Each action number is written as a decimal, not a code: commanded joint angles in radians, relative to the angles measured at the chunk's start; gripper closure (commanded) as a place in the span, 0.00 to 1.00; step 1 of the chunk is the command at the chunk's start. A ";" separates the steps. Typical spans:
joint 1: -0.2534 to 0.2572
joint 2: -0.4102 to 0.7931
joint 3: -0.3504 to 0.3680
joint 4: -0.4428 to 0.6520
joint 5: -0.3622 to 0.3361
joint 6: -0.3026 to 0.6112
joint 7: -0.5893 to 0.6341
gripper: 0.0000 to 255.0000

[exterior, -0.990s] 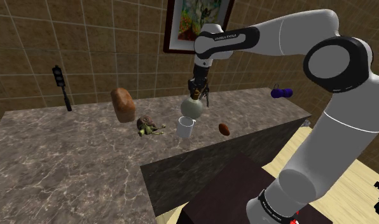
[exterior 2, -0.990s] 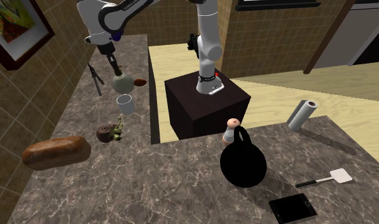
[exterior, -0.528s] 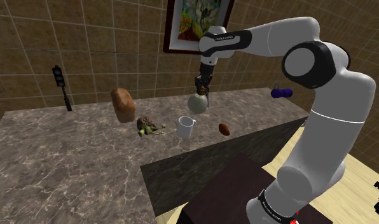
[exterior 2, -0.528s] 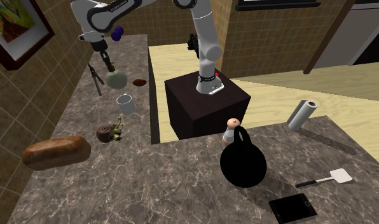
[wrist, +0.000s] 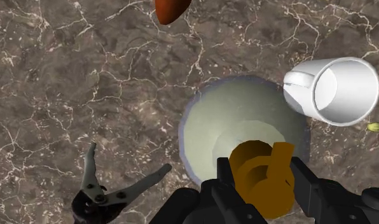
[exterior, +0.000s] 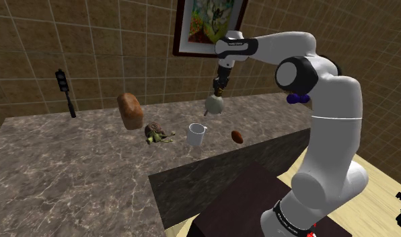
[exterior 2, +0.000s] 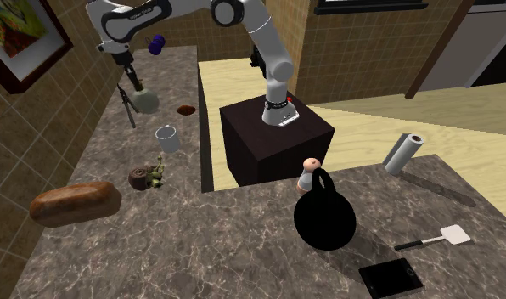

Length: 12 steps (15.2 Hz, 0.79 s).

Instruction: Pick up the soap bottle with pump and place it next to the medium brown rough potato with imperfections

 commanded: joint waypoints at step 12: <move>-0.073 0.273 -0.015 0.337 0.007 -0.066 -0.081 1.00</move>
